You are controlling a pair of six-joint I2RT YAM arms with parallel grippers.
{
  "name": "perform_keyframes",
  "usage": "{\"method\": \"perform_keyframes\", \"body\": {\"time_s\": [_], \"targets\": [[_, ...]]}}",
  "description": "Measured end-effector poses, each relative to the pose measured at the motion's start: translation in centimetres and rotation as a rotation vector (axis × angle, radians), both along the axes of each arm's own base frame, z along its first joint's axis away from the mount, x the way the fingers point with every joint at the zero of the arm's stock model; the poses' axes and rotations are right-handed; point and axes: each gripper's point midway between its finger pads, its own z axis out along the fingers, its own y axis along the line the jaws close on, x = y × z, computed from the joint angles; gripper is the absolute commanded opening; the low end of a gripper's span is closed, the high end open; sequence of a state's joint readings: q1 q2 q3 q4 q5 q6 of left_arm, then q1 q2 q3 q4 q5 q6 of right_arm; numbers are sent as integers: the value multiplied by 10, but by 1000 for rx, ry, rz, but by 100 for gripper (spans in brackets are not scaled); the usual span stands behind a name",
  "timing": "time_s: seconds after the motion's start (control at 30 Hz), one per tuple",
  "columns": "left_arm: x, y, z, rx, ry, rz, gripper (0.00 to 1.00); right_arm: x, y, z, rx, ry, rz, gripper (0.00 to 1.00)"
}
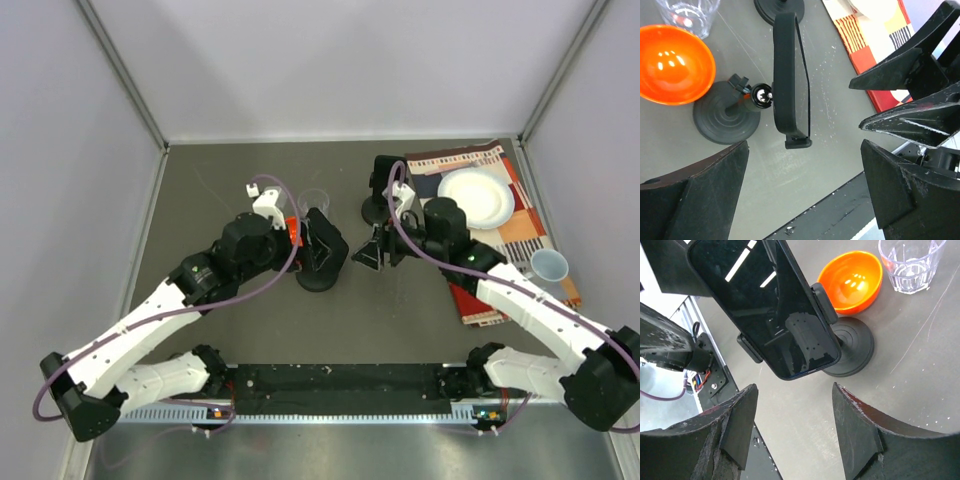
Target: Place the phone on the phone stand
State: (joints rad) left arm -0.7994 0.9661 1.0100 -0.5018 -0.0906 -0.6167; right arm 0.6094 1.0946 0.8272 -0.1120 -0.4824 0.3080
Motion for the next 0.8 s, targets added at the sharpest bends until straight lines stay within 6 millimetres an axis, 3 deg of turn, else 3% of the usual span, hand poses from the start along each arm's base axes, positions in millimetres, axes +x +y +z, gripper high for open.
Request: {"method": "perform_keyframes", "body": {"time_s": [0.13, 0.27, 0.3, 0.47, 0.5, 0.53, 0.57, 0.73, 0.8], "targets": [[3, -10, -21, -18, 51, 3, 93, 1, -4, 1, 6, 12, -7, 62], [6, -17, -52, -4, 113, 18, 80, 1, -11, 9, 21, -6, -23, 63], [7, -19, -57, -4, 122, 18, 69, 0, -12, 13, 26, -14, -25, 63], [14, -30, -68, -16, 134, 9, 41, -9, -18, 15, 38, -32, -26, 63], [14, -33, -68, -21, 134, 1, 32, -10, -19, 13, 35, -29, -26, 63], [15, -35, -67, -26, 133, -8, 7, -11, -20, 11, 32, -25, -27, 63], [15, -38, -66, -34, 133, -17, 0, -12, -20, 9, 28, -18, -28, 63], [12, -44, -65, -31, 132, -73, 0, -13, -21, 7, 30, -7, -15, 66], [9, -46, -66, -24, 124, -114, 0, -13, -24, 8, 39, -2, -6, 73]]}}
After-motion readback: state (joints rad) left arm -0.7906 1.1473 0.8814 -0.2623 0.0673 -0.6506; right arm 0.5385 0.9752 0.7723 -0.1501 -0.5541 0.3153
